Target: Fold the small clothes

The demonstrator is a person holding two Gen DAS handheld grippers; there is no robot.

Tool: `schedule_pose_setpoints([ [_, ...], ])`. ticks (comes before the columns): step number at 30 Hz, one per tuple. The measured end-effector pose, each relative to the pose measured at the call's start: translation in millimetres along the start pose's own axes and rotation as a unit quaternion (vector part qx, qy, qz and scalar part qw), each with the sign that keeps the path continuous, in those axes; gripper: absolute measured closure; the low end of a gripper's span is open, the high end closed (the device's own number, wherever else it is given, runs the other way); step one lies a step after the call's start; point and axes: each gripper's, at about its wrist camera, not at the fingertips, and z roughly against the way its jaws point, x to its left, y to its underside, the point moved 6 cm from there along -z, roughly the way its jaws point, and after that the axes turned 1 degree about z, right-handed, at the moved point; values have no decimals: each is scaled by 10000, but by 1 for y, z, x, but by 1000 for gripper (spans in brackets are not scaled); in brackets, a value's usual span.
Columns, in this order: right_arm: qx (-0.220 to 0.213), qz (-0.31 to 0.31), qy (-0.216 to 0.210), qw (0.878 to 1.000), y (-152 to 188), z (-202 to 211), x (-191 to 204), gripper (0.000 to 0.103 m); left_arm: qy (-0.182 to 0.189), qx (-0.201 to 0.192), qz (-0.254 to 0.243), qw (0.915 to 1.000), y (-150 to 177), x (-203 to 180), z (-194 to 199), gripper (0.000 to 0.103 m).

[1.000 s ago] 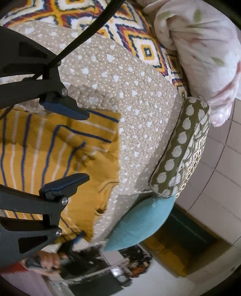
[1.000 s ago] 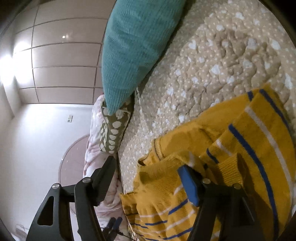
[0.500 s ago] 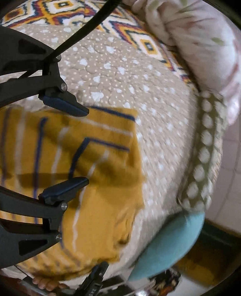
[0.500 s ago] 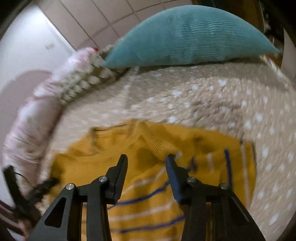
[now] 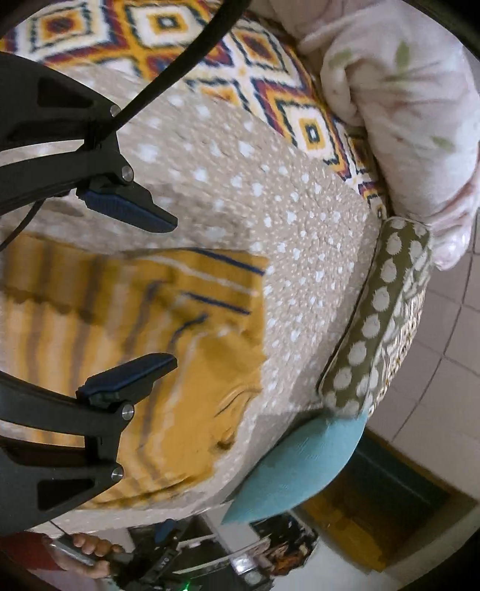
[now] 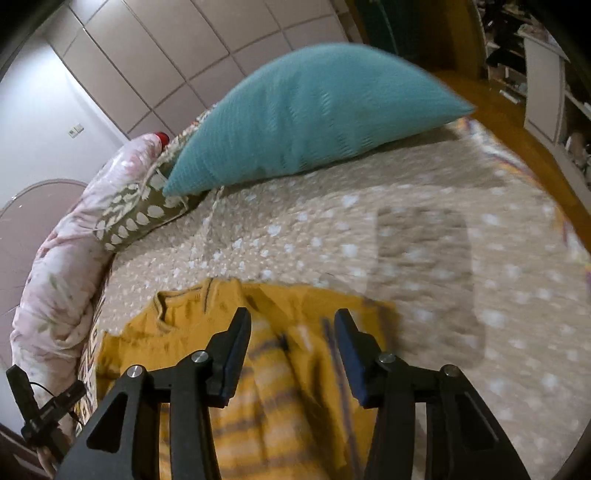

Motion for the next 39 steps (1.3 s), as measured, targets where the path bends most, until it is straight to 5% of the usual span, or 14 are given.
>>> schedule_pose_setpoints([
  [6,-32,26,-22,10000,45,56,-26,49,-162,-231,-126,9995,65,3,48,28],
  [14,535,241,-363,9976,120,15,-5,49,-583,-53,-464,9972,150,4,43,28],
  [15,591,266,-353,9973,127,9,-3,56,-616,-26,-522,9967,155,3,42,28],
  [16,672,321,-383,9965,132,3,-2,90,-640,-8,-583,9962,160,3,44,28],
  [17,703,341,-428,9960,135,2,-3,95,-659,-20,-664,9956,164,2,47,28],
  [21,525,-144,-59,9985,137,8,-43,93,-830,-168,-856,9927,164,5,58,28],
  [25,407,105,208,9989,139,26,-39,69,-819,-309,-722,9935,153,10,62,28],
  [29,42,331,434,9985,131,59,-24,64,-901,-630,-628,9920,133,11,58,28],
  [33,-462,825,395,9947,127,86,18,64,-1212,-934,-340,9876,110,27,47,28],
  [39,12,1637,363,9858,149,44,117,64,-1340,-1303,-56,9824,95,63,41,28],
])
